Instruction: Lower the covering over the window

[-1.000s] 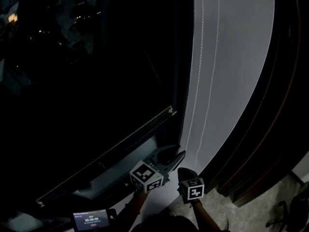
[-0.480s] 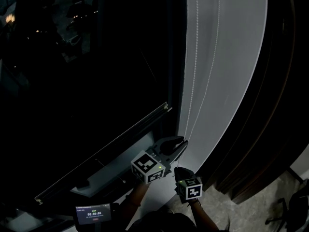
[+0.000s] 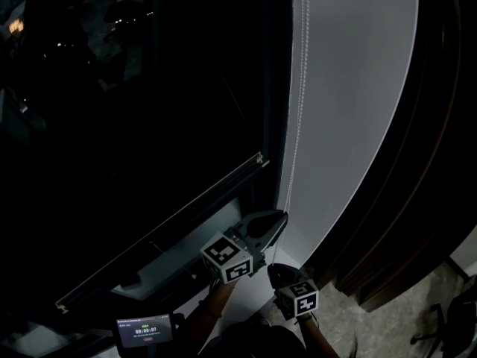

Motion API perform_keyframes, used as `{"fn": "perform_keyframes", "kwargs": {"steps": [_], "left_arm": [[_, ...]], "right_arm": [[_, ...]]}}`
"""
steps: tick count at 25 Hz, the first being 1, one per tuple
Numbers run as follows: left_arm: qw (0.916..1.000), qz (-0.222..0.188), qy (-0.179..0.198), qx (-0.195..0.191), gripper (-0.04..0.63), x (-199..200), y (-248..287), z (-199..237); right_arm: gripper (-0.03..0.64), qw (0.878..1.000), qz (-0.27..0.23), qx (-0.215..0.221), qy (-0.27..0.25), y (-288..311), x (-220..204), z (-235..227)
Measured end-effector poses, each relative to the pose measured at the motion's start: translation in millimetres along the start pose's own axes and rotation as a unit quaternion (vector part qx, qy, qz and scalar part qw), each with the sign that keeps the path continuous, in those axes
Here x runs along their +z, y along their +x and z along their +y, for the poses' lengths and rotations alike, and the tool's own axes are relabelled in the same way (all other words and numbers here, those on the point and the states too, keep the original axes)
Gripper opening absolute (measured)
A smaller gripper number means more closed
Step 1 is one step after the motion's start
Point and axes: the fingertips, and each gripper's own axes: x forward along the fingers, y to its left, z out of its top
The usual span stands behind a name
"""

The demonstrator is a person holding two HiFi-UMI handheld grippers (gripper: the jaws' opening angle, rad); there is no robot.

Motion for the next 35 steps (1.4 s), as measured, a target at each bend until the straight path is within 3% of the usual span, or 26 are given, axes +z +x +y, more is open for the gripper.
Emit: {"fn": "perform_keyframes", "kwargs": {"steps": [4,8,12,14,17,20,22,27,31,35], "left_arm": [[0.9989,0.001,0.019,0.042,0.005,1,-10,16],[0.9981,0.007,0.022,0.058,0.003,-7,-17,23],[0.9934,0.094,-0.002,0.066,0.003,-72,-25,30],[0.9849,0.154,-0.028,0.074,0.003,-121,-38,30],[0.9639,0.240,-0.076,0.086,0.003,-195,-68,23],[0.9456,0.292,-0.110,0.093,0.002,-242,-95,9],[0.9418,0.302,-0.114,0.093,0.002,-258,-103,3],[0.9413,0.298,-0.119,0.104,0.002,-253,-105,6],[0.9413,0.294,-0.123,0.112,0.002,-269,-111,16],[0.9428,0.288,-0.128,0.108,0.002,-261,-107,11]], "right_arm": [[0.020,1.000,-0.004,-0.001,-0.005,-16,9,-1],[0.064,0.997,-0.068,-0.005,-0.033,-37,72,-2],[0.075,0.988,-0.143,0.004,-0.062,-62,141,1],[0.087,0.983,-0.166,0.014,-0.081,-72,172,12],[0.100,0.975,-0.191,0.032,-0.108,-79,208,28],[0.101,0.970,-0.203,0.048,-0.122,-76,230,44],[0.101,0.966,-0.212,0.051,-0.138,-72,243,53],[0.100,0.950,-0.255,0.049,-0.174,-73,276,73],[0.074,0.950,-0.261,0.037,-0.167,-69,288,68],[0.075,0.951,-0.258,0.019,-0.169,-60,294,61]]}}
